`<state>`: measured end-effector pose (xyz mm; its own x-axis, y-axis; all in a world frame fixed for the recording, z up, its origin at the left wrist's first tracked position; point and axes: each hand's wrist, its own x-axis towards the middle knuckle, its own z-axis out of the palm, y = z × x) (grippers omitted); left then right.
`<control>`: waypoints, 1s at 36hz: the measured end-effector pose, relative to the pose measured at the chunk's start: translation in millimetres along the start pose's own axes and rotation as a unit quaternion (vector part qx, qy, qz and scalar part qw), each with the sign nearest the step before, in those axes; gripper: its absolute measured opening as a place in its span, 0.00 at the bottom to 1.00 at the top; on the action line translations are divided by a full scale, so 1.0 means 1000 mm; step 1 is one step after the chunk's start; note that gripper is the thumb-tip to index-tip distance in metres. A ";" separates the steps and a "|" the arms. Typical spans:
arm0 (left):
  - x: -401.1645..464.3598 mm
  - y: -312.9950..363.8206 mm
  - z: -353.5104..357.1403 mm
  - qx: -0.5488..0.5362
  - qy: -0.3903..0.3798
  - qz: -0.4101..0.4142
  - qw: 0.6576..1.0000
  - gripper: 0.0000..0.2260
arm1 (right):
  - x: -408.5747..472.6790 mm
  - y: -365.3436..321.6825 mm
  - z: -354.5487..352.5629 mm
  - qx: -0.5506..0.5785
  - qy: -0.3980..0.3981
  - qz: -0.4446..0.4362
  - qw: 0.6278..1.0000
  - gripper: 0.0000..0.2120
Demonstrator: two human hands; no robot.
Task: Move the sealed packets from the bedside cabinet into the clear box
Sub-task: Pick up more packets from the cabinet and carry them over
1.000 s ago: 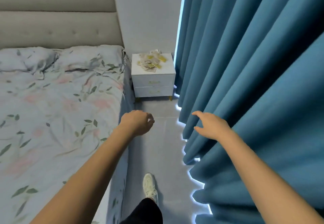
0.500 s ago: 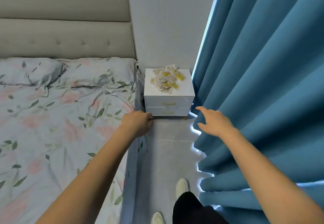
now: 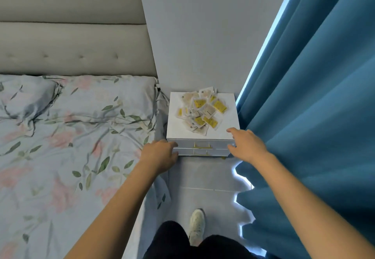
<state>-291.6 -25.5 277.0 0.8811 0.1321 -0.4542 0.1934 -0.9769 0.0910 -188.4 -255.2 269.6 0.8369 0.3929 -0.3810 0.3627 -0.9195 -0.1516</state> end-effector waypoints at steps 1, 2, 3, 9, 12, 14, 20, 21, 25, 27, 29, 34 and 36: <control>0.013 -0.002 -0.002 -0.006 0.001 -0.001 1.000 0.18 | 0.014 0.002 -0.002 0.001 -0.006 0.000 1.000 0.25; 0.025 -0.004 -0.004 -0.012 0.000 -0.002 1.000 0.18 | 0.028 0.003 -0.003 0.003 -0.013 0.001 1.000 0.24; 0.037 -0.006 -0.005 -0.018 -0.003 -0.004 1.000 0.18 | 0.043 0.004 -0.004 0.004 -0.019 0.001 1.000 0.24; 0.111 -0.023 -0.005 -0.036 -0.050 0.012 0.998 0.18 | 0.129 0.012 0.004 0.009 -0.055 0.008 0.998 0.25; 0.153 -0.034 -0.002 -0.045 -0.051 0.018 0.998 0.18 | 0.172 0.014 0.013 0.018 -0.073 0.019 0.997 0.24; 0.181 -0.042 -0.003 -0.051 -0.048 0.018 0.997 0.18 | 0.200 0.015 0.021 0.027 -0.080 0.025 0.996 0.24; 0.250 -0.054 0.005 -0.093 -0.043 0.008 0.995 0.17 | 0.269 0.021 0.058 0.037 -0.089 0.054 0.994 0.21; 0.259 -0.055 0.009 -0.102 -0.045 0.006 0.994 0.17 | 0.280 0.023 0.065 0.032 -0.089 0.061 0.994 0.21; 0.289 -0.056 0.034 -0.137 -0.076 -0.013 0.988 0.16 | 0.316 0.035 0.099 0.039 -0.105 0.093 0.989 0.19; 0.301 -0.057 0.049 -0.143 -0.099 -0.025 0.985 0.16 | 0.334 0.045 0.116 0.055 -0.109 0.119 0.985 0.18; 0.312 -0.058 0.063 -0.147 -0.107 -0.034 0.983 0.16 | 0.349 0.056 0.133 0.067 -0.113 0.132 0.982 0.19; 0.335 -0.055 0.092 -0.185 -0.117 -0.059 0.974 0.15 | 0.378 0.074 0.167 0.058 -0.131 0.122 0.982 0.24; 0.343 -0.050 0.099 -0.203 -0.114 -0.063 0.971 0.15 | 0.386 0.075 0.179 0.056 -0.130 0.107 0.984 0.26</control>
<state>-41.9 52.5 29.3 0.7297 0.1601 -0.6647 0.4881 -0.8029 0.3424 88.8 -174.5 -52.3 0.7508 0.1881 -0.6331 0.1309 -0.9819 -0.1366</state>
